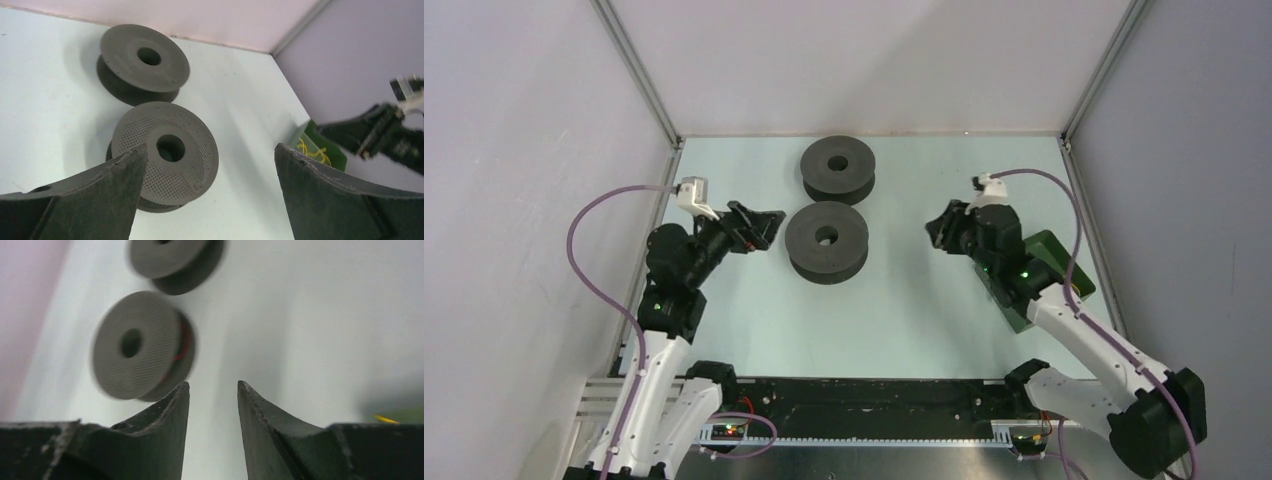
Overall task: Wrap the cables
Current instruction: Pick up the cable from the storage box.
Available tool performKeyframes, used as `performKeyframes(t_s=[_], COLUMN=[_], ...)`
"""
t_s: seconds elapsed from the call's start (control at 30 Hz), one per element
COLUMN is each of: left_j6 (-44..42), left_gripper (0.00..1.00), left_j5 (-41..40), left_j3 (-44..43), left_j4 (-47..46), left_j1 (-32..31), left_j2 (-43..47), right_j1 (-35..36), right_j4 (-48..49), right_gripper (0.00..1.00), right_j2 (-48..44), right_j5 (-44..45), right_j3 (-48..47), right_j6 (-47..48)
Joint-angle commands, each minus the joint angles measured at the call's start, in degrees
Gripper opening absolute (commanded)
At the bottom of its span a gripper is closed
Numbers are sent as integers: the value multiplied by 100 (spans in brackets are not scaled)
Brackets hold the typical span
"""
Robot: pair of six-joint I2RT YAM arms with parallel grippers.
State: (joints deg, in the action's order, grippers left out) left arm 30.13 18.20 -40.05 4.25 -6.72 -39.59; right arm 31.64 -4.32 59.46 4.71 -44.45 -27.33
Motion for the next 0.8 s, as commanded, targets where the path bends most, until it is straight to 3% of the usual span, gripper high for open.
performKeyframes(t_s=[0.0,0.13,0.3,0.37,0.57,0.77], left_j6=[-849,-1048,-1224,-1303,-1434,-1476], left_gripper=[100,100,100,100,100,100], left_j5=[1113,648,7,-245,-538,-673], left_j3=[-129,274,244,185,116,94], left_j4=[559,621,1105,1269,1467,1536], left_j1=[30,28,-159,-341,-876,-964], left_j2=[93,421,609,601,516,546], right_j1=[-751,-1683,-2740,-3032,-3325,-3471], right_j4=[-1332,-1765,-2023,-2347,-2438,-2453], right_gripper=[45,45,46,43,40,40], right_j2=[-266,-254,163,551,1087,1505], right_j5=[990,943,-496,-660,-1149,-1632], right_j3=[-38,-38,-141,-402,-601,-605], right_j6=[681,626,1315,1745,3257,3795])
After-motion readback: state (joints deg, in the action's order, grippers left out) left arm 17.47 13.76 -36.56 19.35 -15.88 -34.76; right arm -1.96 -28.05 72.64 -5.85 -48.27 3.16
